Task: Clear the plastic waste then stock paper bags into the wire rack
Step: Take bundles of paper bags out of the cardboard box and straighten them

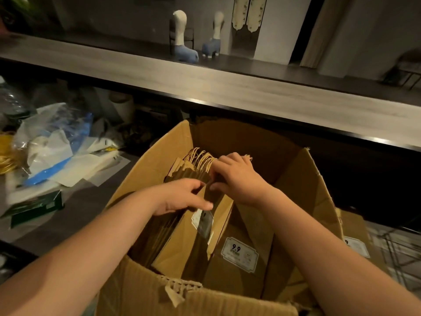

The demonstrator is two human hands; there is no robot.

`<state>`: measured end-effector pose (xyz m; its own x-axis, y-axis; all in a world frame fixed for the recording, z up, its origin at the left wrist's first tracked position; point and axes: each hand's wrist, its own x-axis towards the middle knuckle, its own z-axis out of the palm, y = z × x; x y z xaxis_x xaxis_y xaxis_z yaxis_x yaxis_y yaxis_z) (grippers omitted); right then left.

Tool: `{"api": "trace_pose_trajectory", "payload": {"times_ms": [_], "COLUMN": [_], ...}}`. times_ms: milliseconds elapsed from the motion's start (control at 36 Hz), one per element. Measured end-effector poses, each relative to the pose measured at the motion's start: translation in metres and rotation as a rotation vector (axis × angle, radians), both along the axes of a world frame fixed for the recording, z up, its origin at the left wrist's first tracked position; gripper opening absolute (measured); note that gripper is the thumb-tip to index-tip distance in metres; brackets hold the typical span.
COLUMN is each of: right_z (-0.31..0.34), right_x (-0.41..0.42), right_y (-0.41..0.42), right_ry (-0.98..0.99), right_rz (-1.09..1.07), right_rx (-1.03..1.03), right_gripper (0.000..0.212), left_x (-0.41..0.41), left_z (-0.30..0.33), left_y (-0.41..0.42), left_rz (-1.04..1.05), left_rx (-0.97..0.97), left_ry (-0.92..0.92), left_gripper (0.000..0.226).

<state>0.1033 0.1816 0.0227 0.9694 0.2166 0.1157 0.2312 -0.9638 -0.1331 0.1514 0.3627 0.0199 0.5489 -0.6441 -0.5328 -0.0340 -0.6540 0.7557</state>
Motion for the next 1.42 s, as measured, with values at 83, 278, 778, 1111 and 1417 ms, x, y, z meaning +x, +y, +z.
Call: {"api": "trace_pose_trajectory", "payload": {"times_ms": [83, 278, 778, 1111, 1417], "right_z": [0.003, 0.001, -0.033, -0.041, -0.027], "right_x": [0.002, -0.002, 0.000, -0.004, -0.003], "right_y": [-0.001, 0.000, 0.024, 0.024, 0.015], "right_ry": [-0.094, -0.282, 0.256, 0.253, 0.121], "right_rz": [-0.038, -0.214, -0.095, -0.027, -0.047], "right_rx": [0.022, 0.192, 0.028, -0.028, -0.083], "right_gripper": [0.027, 0.063, 0.073, 0.066, 0.046], "left_x": [-0.003, 0.001, 0.012, -0.008, -0.014], "left_z": [-0.002, 0.004, 0.020, 0.032, 0.044], "left_y": [-0.001, 0.001, 0.014, 0.022, 0.026], "left_rz": [0.016, 0.193, 0.557, 0.434, 0.416], "left_rx": [0.072, -0.095, -0.139, 0.239, 0.224], "left_ry": [-0.032, -0.111, -0.720, -0.791, -0.767], "left_gripper": [0.018, 0.013, 0.014, 0.022, 0.031]}}
